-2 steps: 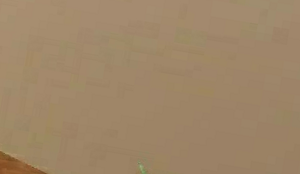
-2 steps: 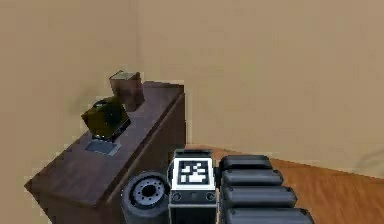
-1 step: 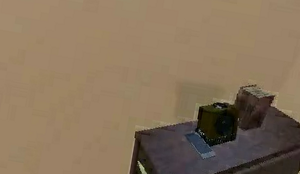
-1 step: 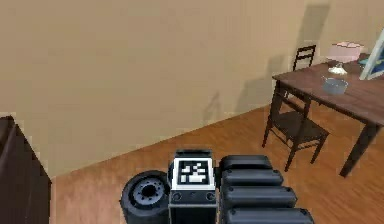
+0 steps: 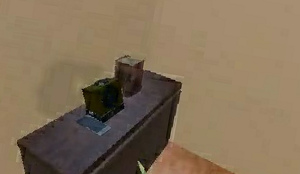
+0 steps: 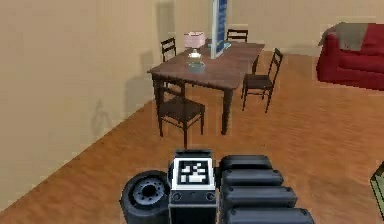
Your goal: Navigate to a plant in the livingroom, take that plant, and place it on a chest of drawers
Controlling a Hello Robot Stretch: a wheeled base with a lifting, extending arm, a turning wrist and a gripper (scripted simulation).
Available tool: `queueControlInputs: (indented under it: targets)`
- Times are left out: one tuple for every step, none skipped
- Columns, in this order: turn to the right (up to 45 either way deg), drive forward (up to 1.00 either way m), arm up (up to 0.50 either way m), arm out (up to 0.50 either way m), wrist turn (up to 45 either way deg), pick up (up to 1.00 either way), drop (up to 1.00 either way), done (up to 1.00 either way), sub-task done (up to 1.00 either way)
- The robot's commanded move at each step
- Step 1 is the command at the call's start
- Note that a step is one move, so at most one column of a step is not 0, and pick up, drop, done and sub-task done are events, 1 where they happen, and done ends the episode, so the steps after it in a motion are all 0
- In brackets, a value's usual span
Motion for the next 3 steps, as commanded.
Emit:
queueControlInputs:
  targets:
    - [-45.0, 0.00, 0.00, 0.00, 0.0, 0.00, 0.00, 0.00, 0.00]
    - [-45.0, 0.00, 0.00, 0.00, 0.0, 0.00, 0.00, 0.00, 0.00]
    - [-45.0, 0.00, 0.00, 0.00, 0.0, 0.00, 0.00, 0.00, 0.00]
